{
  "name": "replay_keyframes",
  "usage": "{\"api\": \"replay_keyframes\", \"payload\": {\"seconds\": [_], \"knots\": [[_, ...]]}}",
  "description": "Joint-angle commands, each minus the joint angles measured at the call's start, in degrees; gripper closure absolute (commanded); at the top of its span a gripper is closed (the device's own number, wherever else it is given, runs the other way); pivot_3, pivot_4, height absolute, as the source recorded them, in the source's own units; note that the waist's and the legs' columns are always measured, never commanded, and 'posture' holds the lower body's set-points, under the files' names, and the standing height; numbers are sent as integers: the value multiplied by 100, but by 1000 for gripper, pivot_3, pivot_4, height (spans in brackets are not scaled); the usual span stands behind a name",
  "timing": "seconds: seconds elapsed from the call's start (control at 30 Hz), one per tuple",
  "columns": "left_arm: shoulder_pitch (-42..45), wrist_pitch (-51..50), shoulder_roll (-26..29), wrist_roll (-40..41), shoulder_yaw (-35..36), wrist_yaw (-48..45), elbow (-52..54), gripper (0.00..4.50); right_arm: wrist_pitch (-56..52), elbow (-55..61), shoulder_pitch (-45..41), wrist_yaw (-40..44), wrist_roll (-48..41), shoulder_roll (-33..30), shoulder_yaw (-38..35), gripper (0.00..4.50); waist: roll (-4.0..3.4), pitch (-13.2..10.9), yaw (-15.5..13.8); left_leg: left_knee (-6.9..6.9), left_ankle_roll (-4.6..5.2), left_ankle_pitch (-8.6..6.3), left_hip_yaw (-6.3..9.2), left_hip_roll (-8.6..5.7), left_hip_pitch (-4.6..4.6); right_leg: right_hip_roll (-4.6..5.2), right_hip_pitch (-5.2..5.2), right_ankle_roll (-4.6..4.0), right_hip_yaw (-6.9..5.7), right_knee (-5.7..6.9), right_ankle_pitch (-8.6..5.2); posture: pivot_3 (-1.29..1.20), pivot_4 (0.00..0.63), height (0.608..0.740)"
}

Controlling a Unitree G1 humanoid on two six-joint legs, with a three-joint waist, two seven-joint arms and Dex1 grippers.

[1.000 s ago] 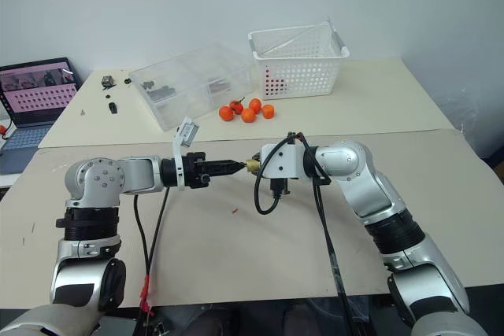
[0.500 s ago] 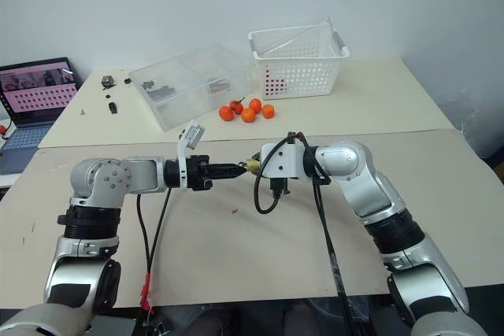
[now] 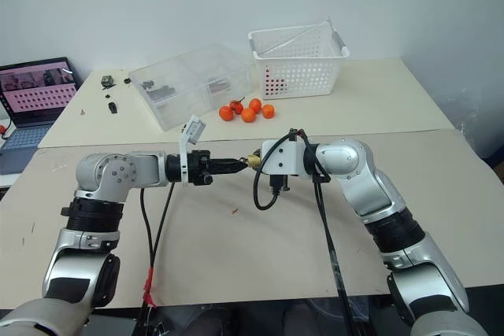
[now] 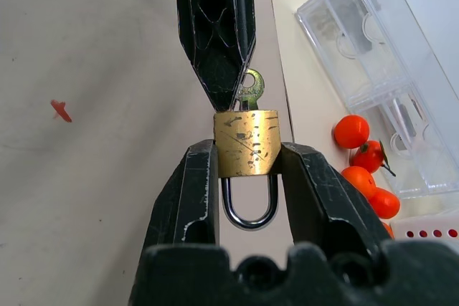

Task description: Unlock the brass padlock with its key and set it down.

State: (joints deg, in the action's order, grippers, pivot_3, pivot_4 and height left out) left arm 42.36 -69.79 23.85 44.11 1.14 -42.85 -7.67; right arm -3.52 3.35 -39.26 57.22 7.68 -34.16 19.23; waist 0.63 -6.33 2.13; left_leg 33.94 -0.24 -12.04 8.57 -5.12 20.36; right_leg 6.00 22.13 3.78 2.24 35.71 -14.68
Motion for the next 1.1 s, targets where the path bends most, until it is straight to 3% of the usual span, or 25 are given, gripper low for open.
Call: {"api": "replay_keyframes", "payload": {"seconds": [0.03, 0.2, 0.3, 0.47, 0.83, 1.1], "knots": [[156, 48, 40, -1, 204, 60, 69, 4431, 28, 314, -95, 10, -112, 1, -149, 3601, 0, 0, 2, -1, 0, 0, 0, 0, 0, 0, 0, 0, 0, 0, 0, 0, 150, 740], [169, -25, 77, 68, 276, 58, 133, 4431, 60, 298, -73, 22, -97, -11, -131, 3601, -7, 7, -1, -8, 0, 0, 0, 3, -8, 0, -6, 5, 0, -9, 3, 0, 150, 740], [187, -2, 87, 60, 311, 59, 76, 4431, 77, 292, -58, 23, -84, -13, -115, 3601, -54, 37, -2, -12, 1, 1, 1, 14, -16, -28, -19, -14, 0, -60, 28, 0, 150, 740], [226, -56, 28, 123, 406, 132, 27, 4431, 71, 315, -19, 26, -77, -4, -83, 3601, -54, 37, 21, -13, 2, 0, -4, 87, -12, -90, -11, -30, 1, -60, 38, 0, 150, 740], [295, -238, -62, 217, 565, 266, 43, 4431, 23, 378, -1, 23, -79, 24, -48, 3601, -58, 40, 17, -14, 2, -1, -16, 97, -13, -102, -7, -44, 7, -62, 46, 0, 150, 740], [107, 612, 121, -112, 141, -302, 514, 4431, 1, 405, 8, 37, -92, 13, -53, 3601, -58, 40, 20, -17, 1, -1, -19, 98, -12, -104, -5, -47, 9, -62, 48, 0, 150, 740]]}}
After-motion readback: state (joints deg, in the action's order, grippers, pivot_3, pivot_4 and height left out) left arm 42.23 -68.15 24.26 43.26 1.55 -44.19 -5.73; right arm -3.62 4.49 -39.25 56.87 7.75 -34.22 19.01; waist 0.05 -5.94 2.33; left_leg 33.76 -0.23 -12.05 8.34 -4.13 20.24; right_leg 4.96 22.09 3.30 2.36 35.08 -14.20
